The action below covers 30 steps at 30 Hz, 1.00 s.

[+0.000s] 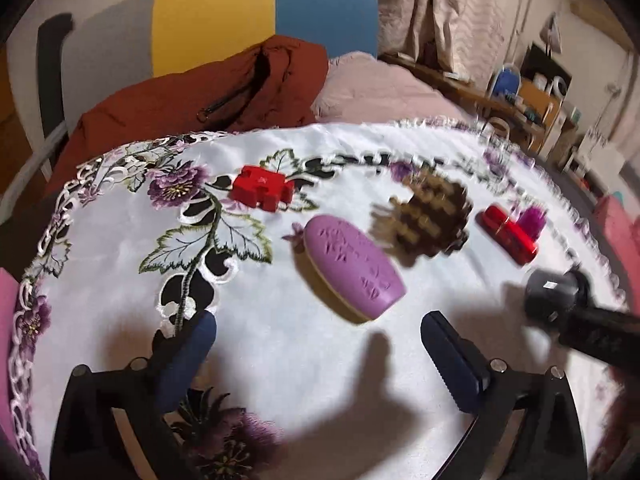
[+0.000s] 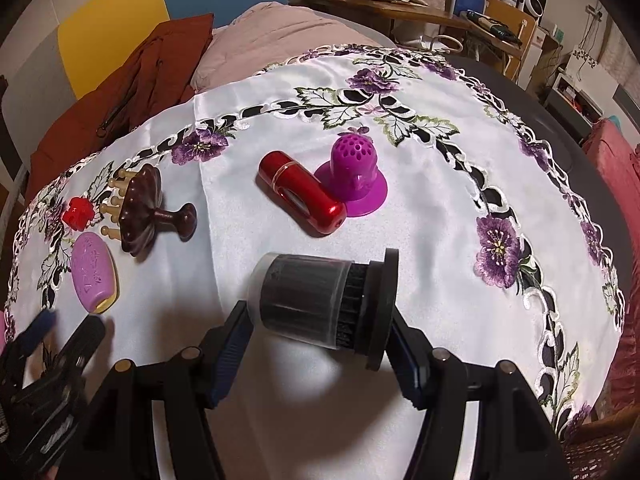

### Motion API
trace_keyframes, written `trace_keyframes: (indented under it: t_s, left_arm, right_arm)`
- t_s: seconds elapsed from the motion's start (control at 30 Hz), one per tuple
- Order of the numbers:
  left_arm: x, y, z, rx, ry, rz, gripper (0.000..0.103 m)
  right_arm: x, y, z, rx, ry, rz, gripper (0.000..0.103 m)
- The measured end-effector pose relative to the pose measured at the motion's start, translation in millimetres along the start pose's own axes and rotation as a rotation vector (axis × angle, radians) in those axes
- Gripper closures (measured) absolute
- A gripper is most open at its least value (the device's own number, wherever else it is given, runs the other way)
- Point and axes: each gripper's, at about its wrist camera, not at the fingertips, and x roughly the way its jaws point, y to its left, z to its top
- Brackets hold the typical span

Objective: Organize rigid objects
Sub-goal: 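Grasp the purple oval object with the left tool while the right tool holds the canister, then carry the purple oval object into the tray and open the left tool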

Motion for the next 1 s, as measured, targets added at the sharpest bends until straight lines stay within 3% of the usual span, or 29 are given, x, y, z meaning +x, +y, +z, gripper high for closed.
trace_keyframes:
  t_s: [0.07, 0.2, 0.37, 0.4, 0.43, 0.47, 0.53, 1.0]
  left_arm:
    - [-0.3, -1.3, 6.0, -0.022, 0.002, -0.007, 0.0]
    - [6.2, -18.1, 25.7, -0.025, 0.005, 0.06, 0.0]
    - [33.4, -49.0, 40.1, 0.142, 0.039, 0.183, 0.0]
    - [43.3, -54.6, 38.3, 0.211, 0.063, 0.225, 0.005]
    - [50.0, -53.7, 36.3, 0.242, 0.084, 0.24, 0.031]
    - [52.7, -50.3, 33.5, 0.245, 0.099, 0.205, 0.044]
    - [46.8, -36.0, 30.8, 0.176, 0.085, 0.119, 0.058]
    - [-4.2, 20.5, -8.5, 0.094, 0.056, 0.02, 0.059]
  right_arm:
    - [0.2, 0.7, -0.2, -0.003, 0.001, -0.003, 0.038]
    - [0.4, 0.7, 0.3, -0.003, 0.002, -0.001, 0.038]
    - [1.0, 2.1, 0.6, -0.009, 0.002, -0.003, 0.038]
    - [1.2, 2.9, 0.4, -0.013, 0.002, -0.004, 0.038]
    - [1.4, 3.9, 0.4, -0.019, 0.002, -0.005, 0.038]
    - [1.5, 4.9, 0.2, -0.025, 0.001, -0.006, 0.038]
    - [1.1, 7.8, -0.3, -0.043, 0.0, -0.004, 0.038]
    - [-14.3, 38.8, -5.2, -0.175, -0.073, 0.088, 0.04]
